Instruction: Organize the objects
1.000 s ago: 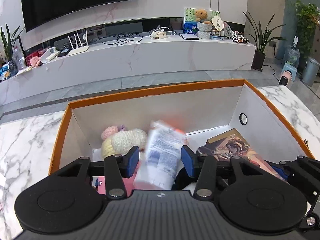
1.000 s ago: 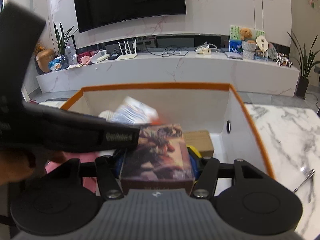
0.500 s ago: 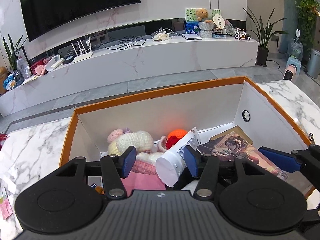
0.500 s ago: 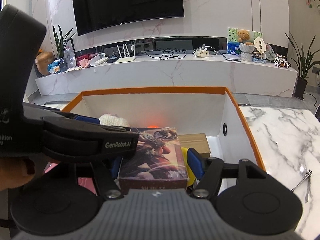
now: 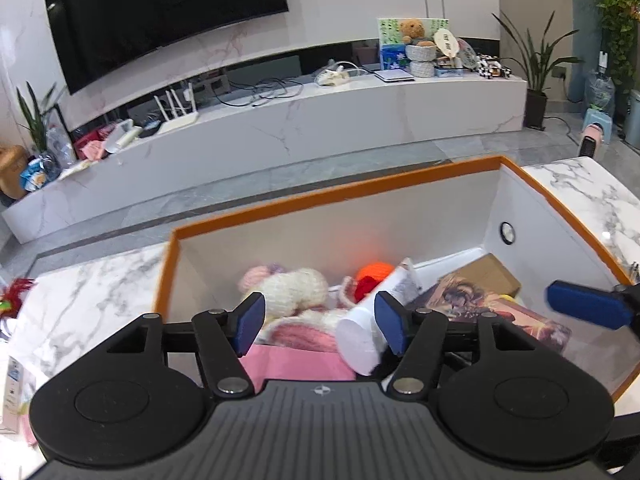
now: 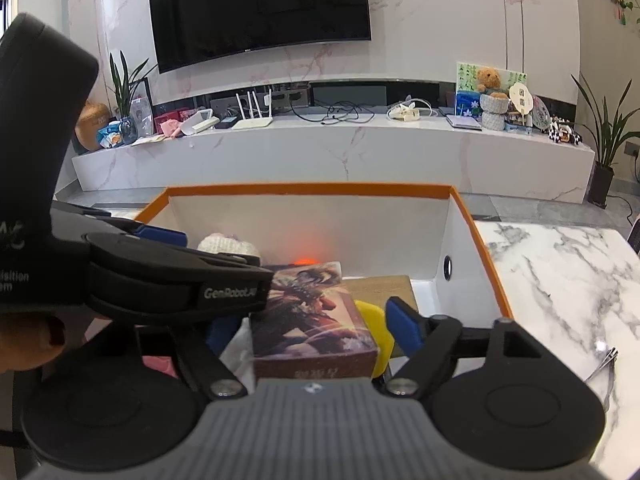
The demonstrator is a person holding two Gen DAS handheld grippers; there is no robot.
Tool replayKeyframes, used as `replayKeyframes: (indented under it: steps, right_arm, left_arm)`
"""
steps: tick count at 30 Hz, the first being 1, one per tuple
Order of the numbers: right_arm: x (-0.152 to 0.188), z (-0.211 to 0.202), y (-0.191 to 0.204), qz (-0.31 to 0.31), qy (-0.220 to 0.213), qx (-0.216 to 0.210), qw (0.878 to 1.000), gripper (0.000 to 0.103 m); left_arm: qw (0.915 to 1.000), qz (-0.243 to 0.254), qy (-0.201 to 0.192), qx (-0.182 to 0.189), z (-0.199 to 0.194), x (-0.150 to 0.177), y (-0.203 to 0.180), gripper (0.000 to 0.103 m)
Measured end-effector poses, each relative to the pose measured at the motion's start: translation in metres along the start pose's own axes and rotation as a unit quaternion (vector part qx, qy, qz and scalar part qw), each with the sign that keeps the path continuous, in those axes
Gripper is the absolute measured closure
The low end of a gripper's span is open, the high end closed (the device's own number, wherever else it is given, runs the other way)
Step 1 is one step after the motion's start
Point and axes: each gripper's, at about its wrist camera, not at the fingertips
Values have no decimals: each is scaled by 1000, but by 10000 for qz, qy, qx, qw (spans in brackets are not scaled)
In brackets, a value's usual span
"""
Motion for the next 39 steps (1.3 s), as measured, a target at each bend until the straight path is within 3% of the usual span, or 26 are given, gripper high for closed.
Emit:
replayKeyframes:
  steps: [8, 16, 24, 28, 31, 37, 39]
  right_arm:
    - [-3, -19, 1, -10, -114, 14, 9999, 17]
    - [-4, -44, -5, 12, -230, 111, 9997, 15]
    - [-4, -61, -6, 155, 108, -199, 9996, 14]
    - [-4, -77, 0, 122, 92, -354, 9993, 12]
    - [-1, -91, 5, 43, 52, -193, 9998, 9]
    - [11, -117, 15, 174, 12, 78, 9998, 9]
    - [19, -123, 18, 159, 3, 178, 9997, 6]
  left_arm:
    - [9996, -269, -58, 40, -19, 2, 18, 30]
    - [9994, -220, -227, -129, -55, 1, 21, 29]
    - [9989, 49, -266, -378, -92, -1, 15, 28]
    - [9988, -341, -247, -231, -111, 9, 18, 24]
    - [9968, -776, -170, -80, -123, 22, 22, 24]
    - [9920, -1202, 6, -387, -149, 51, 20, 23]
    - [9898, -1351, -62, -448, -157, 64, 17, 16]
Point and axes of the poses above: each gripper's, at about its wrist camera, not at the fingertips, and z roughly the way its jaws point, y to its left, x to its underside, and after that the axes turned 15 degrees about z, right-handed
